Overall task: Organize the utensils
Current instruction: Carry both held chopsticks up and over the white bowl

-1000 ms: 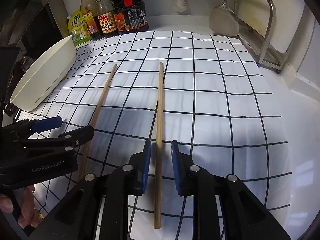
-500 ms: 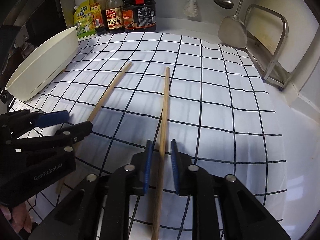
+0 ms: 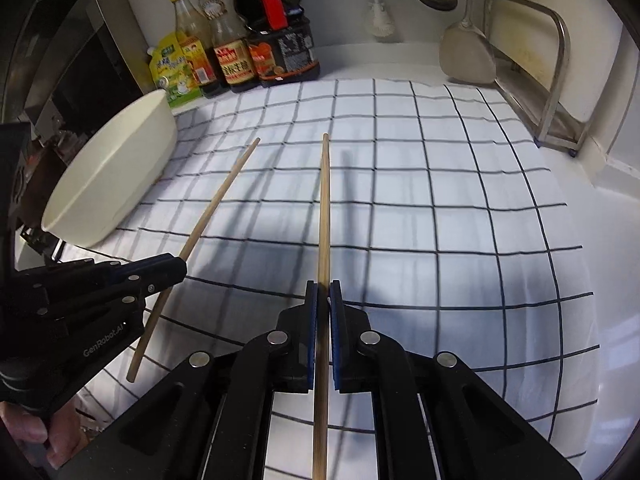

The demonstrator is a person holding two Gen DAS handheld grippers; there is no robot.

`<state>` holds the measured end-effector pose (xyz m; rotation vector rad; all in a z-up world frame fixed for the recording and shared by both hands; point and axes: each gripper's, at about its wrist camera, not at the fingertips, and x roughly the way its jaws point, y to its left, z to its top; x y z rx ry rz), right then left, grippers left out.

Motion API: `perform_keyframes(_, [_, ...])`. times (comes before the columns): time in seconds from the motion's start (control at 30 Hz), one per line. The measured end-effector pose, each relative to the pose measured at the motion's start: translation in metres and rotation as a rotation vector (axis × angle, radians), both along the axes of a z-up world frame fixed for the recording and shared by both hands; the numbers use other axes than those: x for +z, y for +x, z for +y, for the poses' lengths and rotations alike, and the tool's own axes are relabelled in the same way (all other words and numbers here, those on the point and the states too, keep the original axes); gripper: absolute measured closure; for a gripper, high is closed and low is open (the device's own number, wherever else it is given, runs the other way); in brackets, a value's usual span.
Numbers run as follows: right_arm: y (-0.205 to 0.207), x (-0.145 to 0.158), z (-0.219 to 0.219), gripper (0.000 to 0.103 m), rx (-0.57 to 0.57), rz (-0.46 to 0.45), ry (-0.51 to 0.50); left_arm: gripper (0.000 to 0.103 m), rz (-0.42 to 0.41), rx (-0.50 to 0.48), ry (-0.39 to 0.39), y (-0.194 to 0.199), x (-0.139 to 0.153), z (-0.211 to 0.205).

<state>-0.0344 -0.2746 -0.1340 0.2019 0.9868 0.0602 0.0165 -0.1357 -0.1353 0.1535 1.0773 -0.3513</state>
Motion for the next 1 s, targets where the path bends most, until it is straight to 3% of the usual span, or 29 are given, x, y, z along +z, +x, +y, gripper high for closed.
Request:
perform_keyframes(0.17, [0.006, 0.033, 0.032, 0.097, 0.02, -0.047, 0.017, 0.096, -0.039, 0.018, -0.029, 0.005, 0.028, 0.04])
perform_keyframes(0.53, [0.057, 0.085, 0.124, 0.097, 0.117, -0.125, 0.051, 0.096, -0.117, 0.157, 0.001, 0.033, 0.071, 0.152])
perform_keyframes(0.8, [0.108, 0.098, 0.196, 0.097, 0.187, -0.144, 0.052, 0.096, -0.16, 0.209, -0.009, 0.071, 0.093, 0.224])
perform_keyframes(1.0, [0.152, 0.09, 0.238, 0.097, 0.202, -0.109, 0.064, 0.096, -0.155, 0.214, -0.021, 0.107, 0.092, 0.255])
